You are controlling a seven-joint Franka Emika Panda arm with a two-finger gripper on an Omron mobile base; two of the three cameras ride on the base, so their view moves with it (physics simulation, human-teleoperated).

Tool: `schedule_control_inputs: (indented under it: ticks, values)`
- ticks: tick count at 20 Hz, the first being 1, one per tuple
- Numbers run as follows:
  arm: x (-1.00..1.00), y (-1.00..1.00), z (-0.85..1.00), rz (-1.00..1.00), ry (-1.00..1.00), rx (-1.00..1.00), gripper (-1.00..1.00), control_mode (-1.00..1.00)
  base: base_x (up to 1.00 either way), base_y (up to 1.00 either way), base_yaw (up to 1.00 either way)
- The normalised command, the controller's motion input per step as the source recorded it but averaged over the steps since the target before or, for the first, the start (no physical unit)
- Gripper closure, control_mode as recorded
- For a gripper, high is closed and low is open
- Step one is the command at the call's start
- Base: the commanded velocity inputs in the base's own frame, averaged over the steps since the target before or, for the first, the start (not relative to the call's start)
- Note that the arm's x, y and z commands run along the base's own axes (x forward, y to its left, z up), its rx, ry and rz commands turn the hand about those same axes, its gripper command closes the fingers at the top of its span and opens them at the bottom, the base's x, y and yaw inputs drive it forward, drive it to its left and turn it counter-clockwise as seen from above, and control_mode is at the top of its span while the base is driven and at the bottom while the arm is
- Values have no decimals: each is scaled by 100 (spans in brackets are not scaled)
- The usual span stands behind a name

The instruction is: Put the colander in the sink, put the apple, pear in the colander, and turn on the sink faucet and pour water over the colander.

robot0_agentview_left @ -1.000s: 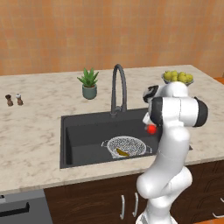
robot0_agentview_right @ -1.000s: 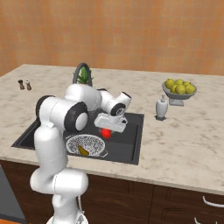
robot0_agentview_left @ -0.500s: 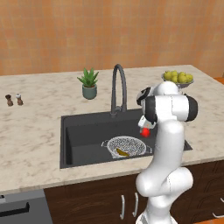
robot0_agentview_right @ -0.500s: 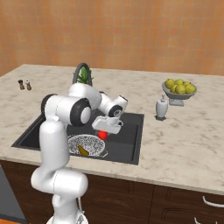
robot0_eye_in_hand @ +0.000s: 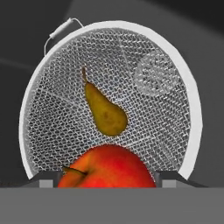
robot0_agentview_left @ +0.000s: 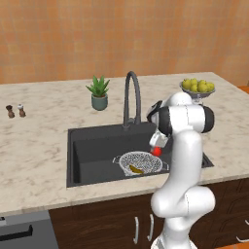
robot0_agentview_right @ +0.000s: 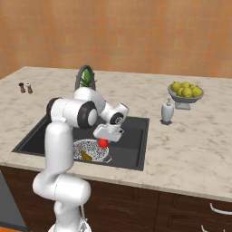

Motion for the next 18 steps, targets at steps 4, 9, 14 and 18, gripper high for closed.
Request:
schedule_control_inputs:
  ticks: [4,9,14,18]
  values:
    - [0,3,-26,0,0,0,100,-100,0,0,0]
    - [5,5,-27,0,0,0,100,-100,0,0,0]
    - [15,6,-25,-1,0,0,100,-100,0,0,0]
    - [13,2,-19,-2,0,0,100,-100,0,0,0]
